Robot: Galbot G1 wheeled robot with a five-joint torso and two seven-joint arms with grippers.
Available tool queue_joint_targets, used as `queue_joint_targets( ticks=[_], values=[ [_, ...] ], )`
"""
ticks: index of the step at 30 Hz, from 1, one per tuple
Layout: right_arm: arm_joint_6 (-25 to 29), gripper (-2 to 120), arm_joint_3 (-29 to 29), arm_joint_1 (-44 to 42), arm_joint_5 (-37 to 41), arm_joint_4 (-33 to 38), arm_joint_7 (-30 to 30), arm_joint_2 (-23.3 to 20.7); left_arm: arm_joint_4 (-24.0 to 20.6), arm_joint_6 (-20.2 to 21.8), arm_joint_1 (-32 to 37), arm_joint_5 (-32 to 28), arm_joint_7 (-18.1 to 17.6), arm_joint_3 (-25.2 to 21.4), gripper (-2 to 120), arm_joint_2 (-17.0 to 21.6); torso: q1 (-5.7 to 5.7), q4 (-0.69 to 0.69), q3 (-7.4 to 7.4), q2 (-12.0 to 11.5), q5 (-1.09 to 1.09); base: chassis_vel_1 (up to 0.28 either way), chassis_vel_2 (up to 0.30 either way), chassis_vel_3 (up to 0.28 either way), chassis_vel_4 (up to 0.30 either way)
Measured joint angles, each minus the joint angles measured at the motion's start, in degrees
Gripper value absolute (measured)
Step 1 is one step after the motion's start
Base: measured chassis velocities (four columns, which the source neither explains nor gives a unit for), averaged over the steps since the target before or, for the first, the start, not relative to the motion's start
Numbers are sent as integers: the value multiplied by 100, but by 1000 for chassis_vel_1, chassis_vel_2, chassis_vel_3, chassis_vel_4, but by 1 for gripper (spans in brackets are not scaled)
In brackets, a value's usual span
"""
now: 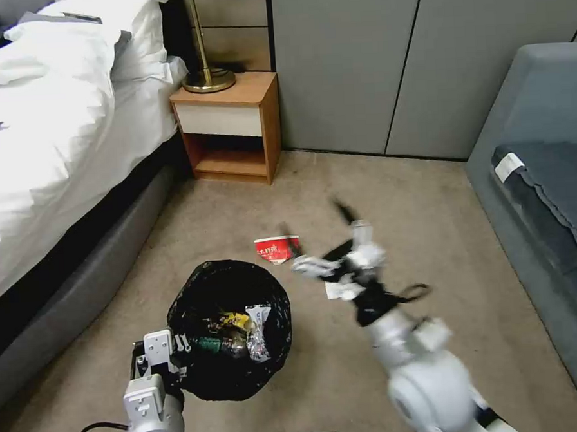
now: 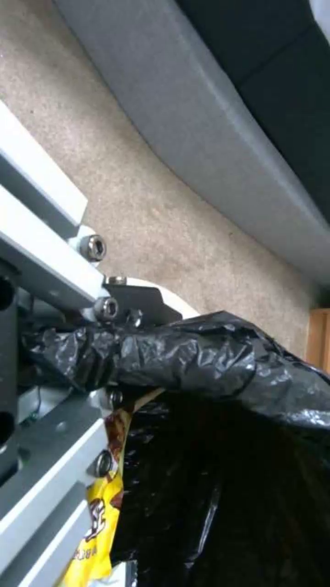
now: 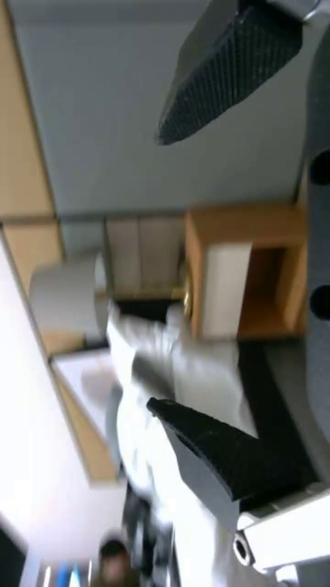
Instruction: Pick up the trash bin, then pick up the garbage from the floor and place it into the trash bin.
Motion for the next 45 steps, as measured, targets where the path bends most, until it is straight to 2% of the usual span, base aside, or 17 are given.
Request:
queue_joint_targets(
  ticks=[1,4,9,30,45],
  values=[
    [0,100,0,0,0,0,0,0,0,0,0,0,0,0,0,0,0,0,0,0,0,0,0,0,0],
    [352,100,498,-482,-71,-130,143,144,55,0,-76,-6,0,27,0,-41,0,0,0,0,0,0,0,0,0],
    [545,100,837,-697,-64,-504,201,184,42,0,-83,-30,-3,12,0,-52,0,2,0,0,0,0,0,0,0],
    [548,100,897,-536,-8,-878,236,208,-45,-3,-8,4,-14,11,0,-126,0,2,0,0,0,-8,7,12,-9],
    [455,100,726,-393,-95,-891,204,171,-120,-30,81,53,-7,12,0,-130,0,1,0,0,1,-188,188,193,-206]
  ],
)
